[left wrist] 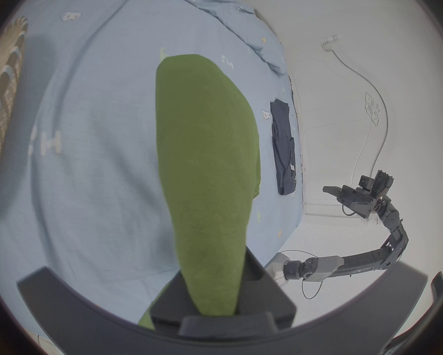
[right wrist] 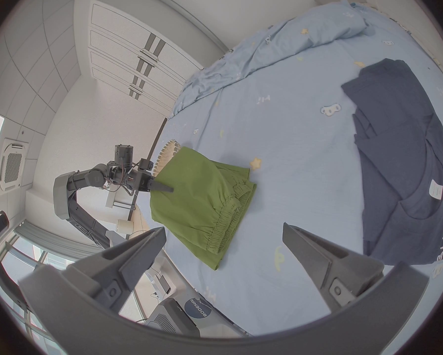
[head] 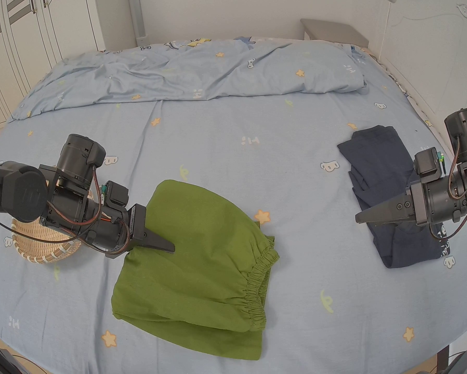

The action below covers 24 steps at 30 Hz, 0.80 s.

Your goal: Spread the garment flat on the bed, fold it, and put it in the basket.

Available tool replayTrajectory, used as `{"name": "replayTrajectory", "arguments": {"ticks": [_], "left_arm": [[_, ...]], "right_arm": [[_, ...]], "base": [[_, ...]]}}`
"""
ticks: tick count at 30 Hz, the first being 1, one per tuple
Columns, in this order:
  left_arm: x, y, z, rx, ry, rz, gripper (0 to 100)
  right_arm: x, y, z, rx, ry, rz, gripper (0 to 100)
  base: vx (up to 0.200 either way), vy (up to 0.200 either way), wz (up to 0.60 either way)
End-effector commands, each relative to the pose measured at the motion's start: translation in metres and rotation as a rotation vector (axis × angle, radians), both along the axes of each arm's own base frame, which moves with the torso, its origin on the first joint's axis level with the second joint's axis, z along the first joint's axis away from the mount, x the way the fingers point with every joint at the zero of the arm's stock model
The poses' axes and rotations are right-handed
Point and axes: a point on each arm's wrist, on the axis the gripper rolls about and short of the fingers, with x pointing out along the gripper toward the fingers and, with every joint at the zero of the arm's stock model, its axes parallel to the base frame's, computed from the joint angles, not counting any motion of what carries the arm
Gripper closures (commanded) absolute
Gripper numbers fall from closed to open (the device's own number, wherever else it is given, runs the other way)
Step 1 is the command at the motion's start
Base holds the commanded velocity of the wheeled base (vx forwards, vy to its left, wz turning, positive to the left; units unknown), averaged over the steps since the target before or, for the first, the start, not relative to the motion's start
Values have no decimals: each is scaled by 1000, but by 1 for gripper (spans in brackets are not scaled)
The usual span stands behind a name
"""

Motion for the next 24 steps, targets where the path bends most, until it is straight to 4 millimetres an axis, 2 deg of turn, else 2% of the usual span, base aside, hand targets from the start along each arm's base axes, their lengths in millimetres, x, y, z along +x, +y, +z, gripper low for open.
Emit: {"name": "replayTrajectory", "arguments": {"ticks": [1, 20, 24], "left_arm": [[-5, -5, 5, 29, -28, -4, 100], [-15, -24, -5, 68, -5, -62, 100], [-21, -34, -6, 115, -53, -105, 100]], "right_arm": [[-13, 0, 11, 18, -41, 13, 0], [-18, 2, 13, 21, -48, 21, 0], [-18, 2, 12, 20, -46, 21, 0]], "base": [[0, 200, 0], [0, 200, 0], [0, 0, 0]]}}
